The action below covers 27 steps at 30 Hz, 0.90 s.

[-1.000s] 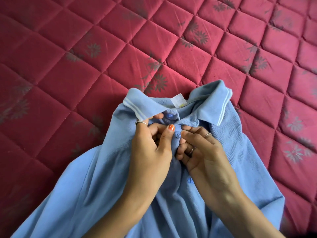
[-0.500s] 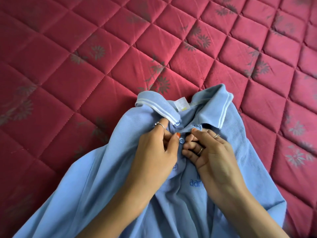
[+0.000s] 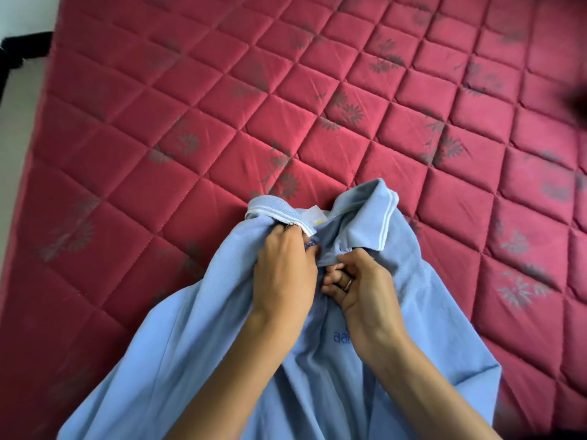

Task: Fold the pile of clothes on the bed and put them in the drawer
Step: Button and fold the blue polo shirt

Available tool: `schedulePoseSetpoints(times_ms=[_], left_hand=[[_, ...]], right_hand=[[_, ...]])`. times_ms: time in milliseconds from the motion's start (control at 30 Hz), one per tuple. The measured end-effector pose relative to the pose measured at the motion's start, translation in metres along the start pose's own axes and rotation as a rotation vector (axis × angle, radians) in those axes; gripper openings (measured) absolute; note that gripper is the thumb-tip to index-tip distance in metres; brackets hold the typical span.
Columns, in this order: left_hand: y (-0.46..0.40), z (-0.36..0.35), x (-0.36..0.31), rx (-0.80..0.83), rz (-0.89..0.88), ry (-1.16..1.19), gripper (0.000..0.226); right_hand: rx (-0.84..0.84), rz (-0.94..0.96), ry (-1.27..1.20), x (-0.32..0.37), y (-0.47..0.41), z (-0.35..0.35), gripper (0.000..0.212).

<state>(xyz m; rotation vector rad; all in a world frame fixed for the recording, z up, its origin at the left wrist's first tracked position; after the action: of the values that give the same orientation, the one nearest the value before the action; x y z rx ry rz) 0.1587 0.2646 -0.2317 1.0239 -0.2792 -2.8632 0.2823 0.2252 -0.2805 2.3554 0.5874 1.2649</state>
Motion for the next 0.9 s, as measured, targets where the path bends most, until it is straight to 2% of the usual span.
schedulePoseSetpoints(times_ms=[100, 233, 367, 467, 567, 667, 733, 800, 867, 900], left_hand=[[-0.003, -0.005, -0.002, -0.008, 0.047, -0.009, 0.007], [-0.007, -0.008, 0.000, 0.047, 0.057, 0.015, 0.022], [-0.006, -0.001, 0.005, 0.139, 0.069, 0.083, 0.014], [0.010, 0.015, 0.014, 0.196, 0.043, 0.133, 0.015], [0.042, 0.066, 0.026, 0.000, -0.027, 0.025, 0.016], [0.070, 0.111, 0.076, -0.172, 0.056, -0.147, 0.011], [0.081, 0.118, 0.123, -0.105, 0.217, -0.284, 0.010], [0.096, 0.111, 0.167, 0.040, 0.449, -0.310, 0.031], [0.112, 0.104, 0.174, 0.085, 0.459, -0.333, 0.041], [0.115, 0.099, 0.170, 0.092, 0.418, -0.342, 0.040]], right_hand=[[0.018, 0.004, -0.011, -0.001, -0.001, -0.002, 0.024], [0.066, 0.054, 0.038, 0.004, 0.001, -0.006, 0.025], [0.057, 0.074, 0.160, 0.007, 0.000, -0.006, 0.019], [0.062, 0.094, 0.517, 0.022, -0.001, -0.006, 0.001], [0.000, 0.210, 1.017, 0.063, 0.014, 0.001, 0.003], [-0.234, 0.309, 1.387, 0.109, 0.047, 0.022, 0.012], [-0.343, 0.256, 1.442, 0.124, 0.068, 0.044, 0.026], [-0.382, 0.151, 1.464, 0.124, 0.089, 0.062, 0.034], [-0.386, 0.027, 1.581, 0.112, 0.112, 0.070, 0.038], [-0.376, -0.058, 1.655, 0.101, 0.117, 0.074, 0.048]])
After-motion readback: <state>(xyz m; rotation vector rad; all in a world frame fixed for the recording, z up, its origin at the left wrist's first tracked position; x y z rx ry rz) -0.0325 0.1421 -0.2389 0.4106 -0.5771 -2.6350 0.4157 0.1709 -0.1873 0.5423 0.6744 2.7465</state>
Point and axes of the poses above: each hand's wrist, its own y-axis away from the middle knuckle, its own z-axis out of the back of the hand, x = y × z, the point moved 10 cm from there along -y, towards the middle knuckle, and after that the axes turned 15 degrees about x, right-handed, at the moved point
